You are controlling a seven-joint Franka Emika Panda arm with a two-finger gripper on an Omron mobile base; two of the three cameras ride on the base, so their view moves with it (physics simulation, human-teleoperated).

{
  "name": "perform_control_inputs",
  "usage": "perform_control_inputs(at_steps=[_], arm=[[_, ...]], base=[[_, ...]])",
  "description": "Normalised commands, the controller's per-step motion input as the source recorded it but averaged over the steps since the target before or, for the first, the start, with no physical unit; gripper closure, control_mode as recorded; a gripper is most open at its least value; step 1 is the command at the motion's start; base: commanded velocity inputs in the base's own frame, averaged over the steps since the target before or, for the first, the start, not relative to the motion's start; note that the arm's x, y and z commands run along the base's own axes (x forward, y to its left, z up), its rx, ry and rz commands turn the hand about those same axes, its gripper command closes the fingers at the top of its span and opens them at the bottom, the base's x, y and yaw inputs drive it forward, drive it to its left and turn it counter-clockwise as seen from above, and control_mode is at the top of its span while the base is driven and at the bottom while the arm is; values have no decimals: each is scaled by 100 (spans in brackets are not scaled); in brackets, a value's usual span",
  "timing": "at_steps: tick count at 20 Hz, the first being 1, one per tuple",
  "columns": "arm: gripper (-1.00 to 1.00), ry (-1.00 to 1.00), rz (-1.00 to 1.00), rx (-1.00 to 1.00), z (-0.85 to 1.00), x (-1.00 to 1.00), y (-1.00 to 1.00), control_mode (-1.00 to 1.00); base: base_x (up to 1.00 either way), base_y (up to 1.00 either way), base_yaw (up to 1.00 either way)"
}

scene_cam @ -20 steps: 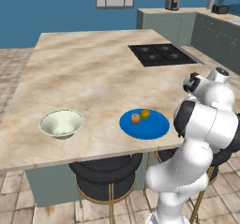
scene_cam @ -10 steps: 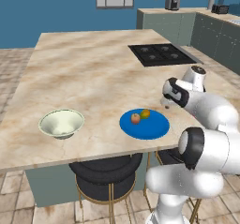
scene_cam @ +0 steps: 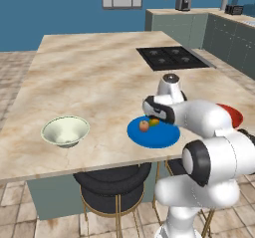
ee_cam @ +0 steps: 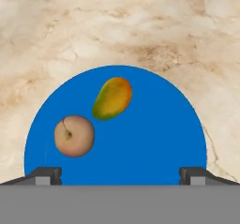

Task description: Take the fruits from the plate on the dining counter and place two fruits in each bowl.

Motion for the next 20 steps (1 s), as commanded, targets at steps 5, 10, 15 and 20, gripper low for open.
perform_control_inputs(at_steps=[5,10,15,20], arm=[[-100,13,-35,6,-18,51,10,-100],[-100,12,-3,12,-7,15,-46,-100],[-100,3,-2,15,0,4,-35,-100],[-100,0,3,12,-8,8,2,-100]], base=[[0,0,0],[0,0,0],[0,0,0],[0,0,0]])
